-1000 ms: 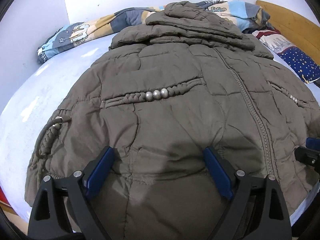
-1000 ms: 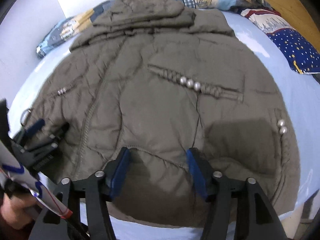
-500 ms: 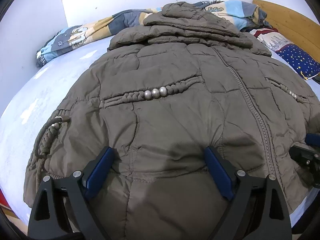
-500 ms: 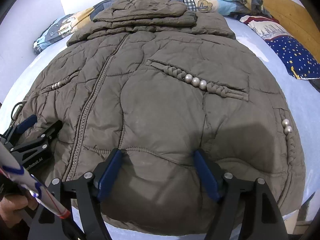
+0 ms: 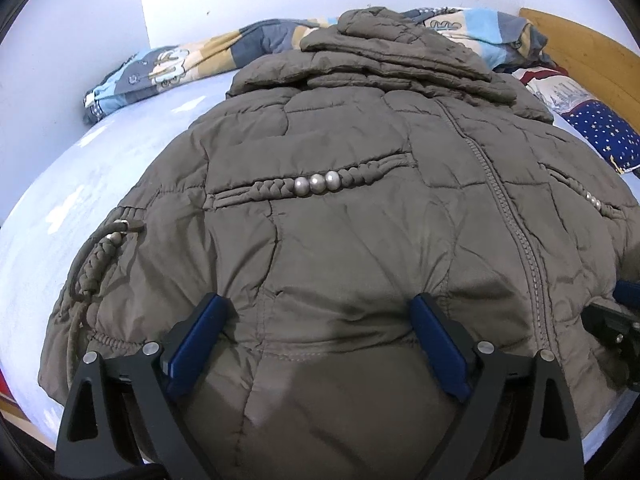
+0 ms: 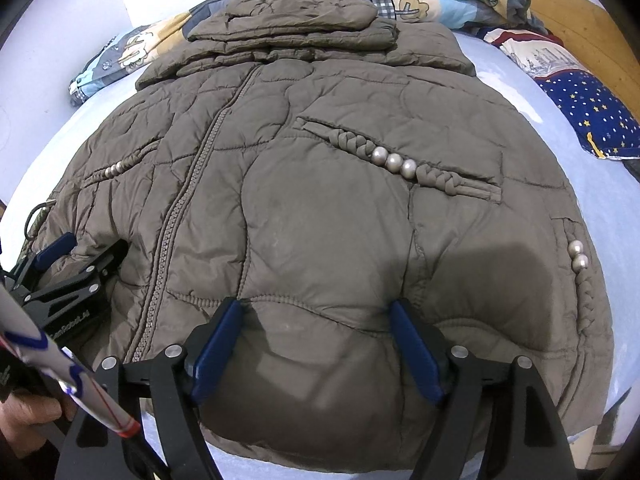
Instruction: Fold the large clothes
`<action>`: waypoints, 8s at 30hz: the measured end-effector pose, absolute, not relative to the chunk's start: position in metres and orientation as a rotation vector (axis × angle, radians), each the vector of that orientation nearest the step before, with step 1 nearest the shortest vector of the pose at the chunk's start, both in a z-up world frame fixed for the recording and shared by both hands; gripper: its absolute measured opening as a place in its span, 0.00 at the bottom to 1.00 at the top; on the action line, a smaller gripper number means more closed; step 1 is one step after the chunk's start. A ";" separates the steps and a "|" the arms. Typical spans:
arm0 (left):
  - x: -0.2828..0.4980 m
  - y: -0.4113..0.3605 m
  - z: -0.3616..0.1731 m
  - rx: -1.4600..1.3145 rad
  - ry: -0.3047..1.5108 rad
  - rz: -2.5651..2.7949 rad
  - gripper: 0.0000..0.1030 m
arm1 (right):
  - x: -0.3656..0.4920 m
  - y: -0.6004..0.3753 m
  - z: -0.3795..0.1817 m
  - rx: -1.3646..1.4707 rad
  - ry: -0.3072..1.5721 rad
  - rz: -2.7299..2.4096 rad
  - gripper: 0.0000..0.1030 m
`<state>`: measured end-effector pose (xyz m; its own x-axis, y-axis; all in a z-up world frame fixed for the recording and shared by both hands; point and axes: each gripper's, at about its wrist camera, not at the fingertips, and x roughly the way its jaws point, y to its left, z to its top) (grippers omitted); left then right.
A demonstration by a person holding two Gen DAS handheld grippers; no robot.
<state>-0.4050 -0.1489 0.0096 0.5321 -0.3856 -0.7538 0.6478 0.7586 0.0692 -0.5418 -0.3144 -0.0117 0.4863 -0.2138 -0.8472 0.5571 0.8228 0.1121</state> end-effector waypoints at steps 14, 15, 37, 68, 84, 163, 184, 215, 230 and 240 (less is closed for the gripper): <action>-0.406 -0.147 0.009 0.362 0.774 -0.634 0.92 | -0.545 -0.312 -0.014 0.390 0.920 -0.486 0.83; -0.406 -0.147 0.009 0.365 0.776 -0.633 0.92 | -0.546 -0.312 -0.014 0.387 0.916 -0.485 0.83; -0.371 -0.051 0.096 0.150 0.804 -0.660 0.92 | -0.611 -0.348 0.028 0.538 0.698 -0.492 0.84; -0.345 -0.042 0.027 -0.038 1.075 -0.665 0.81 | -0.674 -0.406 -0.034 1.128 0.628 -0.507 0.89; -0.367 -0.072 0.014 0.177 0.938 -0.562 0.87 | -0.650 -0.386 -0.040 0.997 0.649 -0.564 0.54; -0.388 -0.088 0.028 0.318 0.770 -0.564 0.47 | -0.638 -0.373 -0.024 0.810 0.691 -0.614 0.35; -0.391 -0.088 0.029 0.347 0.729 -0.566 0.34 | -0.633 -0.370 -0.025 0.777 0.720 -0.651 0.40; -0.415 -0.077 0.058 0.356 0.618 -0.614 0.22 | -0.649 -0.351 0.021 0.666 0.579 -0.647 0.22; -0.419 -0.061 0.090 0.297 0.580 -0.642 0.22 | -0.680 -0.351 0.055 0.670 0.481 -0.613 0.20; -0.411 -0.064 0.108 0.268 0.572 -0.663 0.22 | -0.679 -0.358 0.068 0.649 0.467 -0.586 0.19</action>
